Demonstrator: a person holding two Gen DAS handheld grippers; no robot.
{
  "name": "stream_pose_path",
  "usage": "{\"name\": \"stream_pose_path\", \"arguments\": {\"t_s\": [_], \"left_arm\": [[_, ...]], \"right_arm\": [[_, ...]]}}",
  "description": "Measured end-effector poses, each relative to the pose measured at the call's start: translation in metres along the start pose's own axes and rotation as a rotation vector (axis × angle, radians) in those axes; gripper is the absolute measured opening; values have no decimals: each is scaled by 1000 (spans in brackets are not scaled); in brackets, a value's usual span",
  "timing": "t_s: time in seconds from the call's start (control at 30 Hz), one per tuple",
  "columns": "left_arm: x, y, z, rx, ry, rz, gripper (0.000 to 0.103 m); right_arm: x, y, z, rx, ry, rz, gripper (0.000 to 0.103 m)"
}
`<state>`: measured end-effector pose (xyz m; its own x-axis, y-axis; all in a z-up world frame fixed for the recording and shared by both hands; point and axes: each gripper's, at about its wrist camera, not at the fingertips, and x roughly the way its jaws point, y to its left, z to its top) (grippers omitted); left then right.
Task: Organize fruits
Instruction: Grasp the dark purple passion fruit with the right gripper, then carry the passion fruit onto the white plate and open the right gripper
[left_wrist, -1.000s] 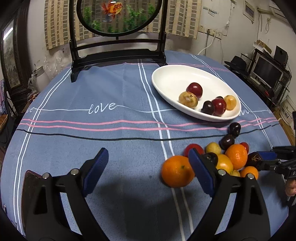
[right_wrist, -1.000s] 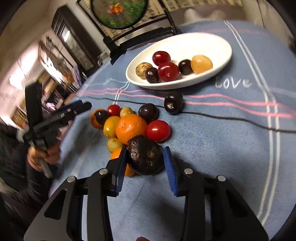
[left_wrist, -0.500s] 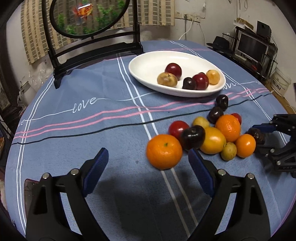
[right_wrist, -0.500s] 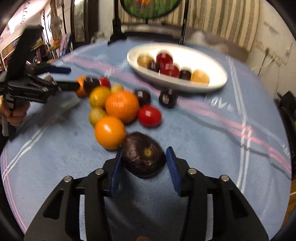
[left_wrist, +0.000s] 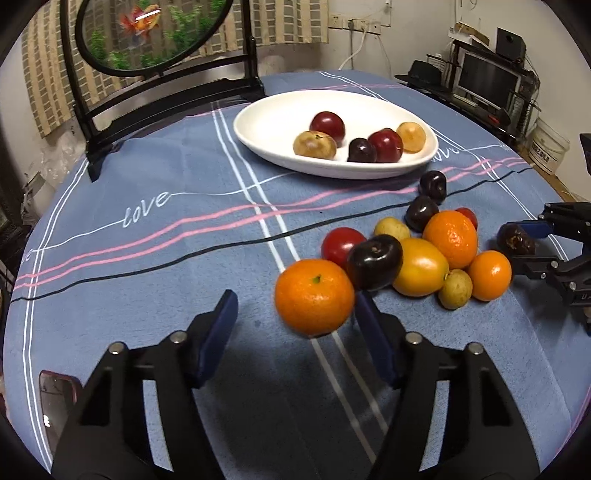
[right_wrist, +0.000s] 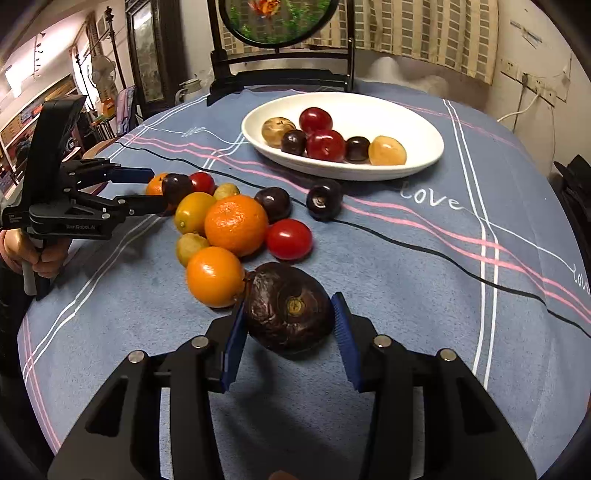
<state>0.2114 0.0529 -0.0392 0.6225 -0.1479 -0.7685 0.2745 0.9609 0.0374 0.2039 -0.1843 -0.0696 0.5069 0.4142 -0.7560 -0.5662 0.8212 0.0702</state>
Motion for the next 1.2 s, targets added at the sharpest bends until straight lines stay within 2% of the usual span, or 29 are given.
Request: {"name": "stream_pose_path", "arguments": {"t_s": [0.13, 0.2, 0.27, 0.33, 0.5, 0.73, 0.87, 0.97, 1.07, 1.2], "left_arm": [[10, -5, 2, 27, 19, -13, 66], [15, -8, 2, 38, 26, -18, 60], [14, -9, 2, 41, 24, -31, 49], [14, -9, 2, 44, 19, -19, 46], [9, -7, 1, 26, 24, -16, 45], [-20, 6, 10, -57, -67, -35, 45], [-20, 8, 40, -115, -103, -46, 45], [-10, 9, 68, -145, -112, -49, 45], [12, 12, 99, -186, -100, -52, 45], [45, 13, 129, -203, -73, -31, 45]], "right_arm": [[1, 2, -2, -2, 5, 2, 45], [1, 3, -2, -6, 4, 3, 45], [0, 4, -2, -10, 0, 2, 45], [-1, 3, -2, -8, -3, 1, 45], [-4, 0, -1, 6, -18, 7, 45], [-21, -15, 13, 77, -116, 55, 45], [-26, -29, 42, 142, -207, 50, 45], [-17, -42, 71, 180, -270, -6, 45], [7, -55, 96, 221, -268, -32, 45], [38, -65, 112, 246, -243, -44, 45]]}}
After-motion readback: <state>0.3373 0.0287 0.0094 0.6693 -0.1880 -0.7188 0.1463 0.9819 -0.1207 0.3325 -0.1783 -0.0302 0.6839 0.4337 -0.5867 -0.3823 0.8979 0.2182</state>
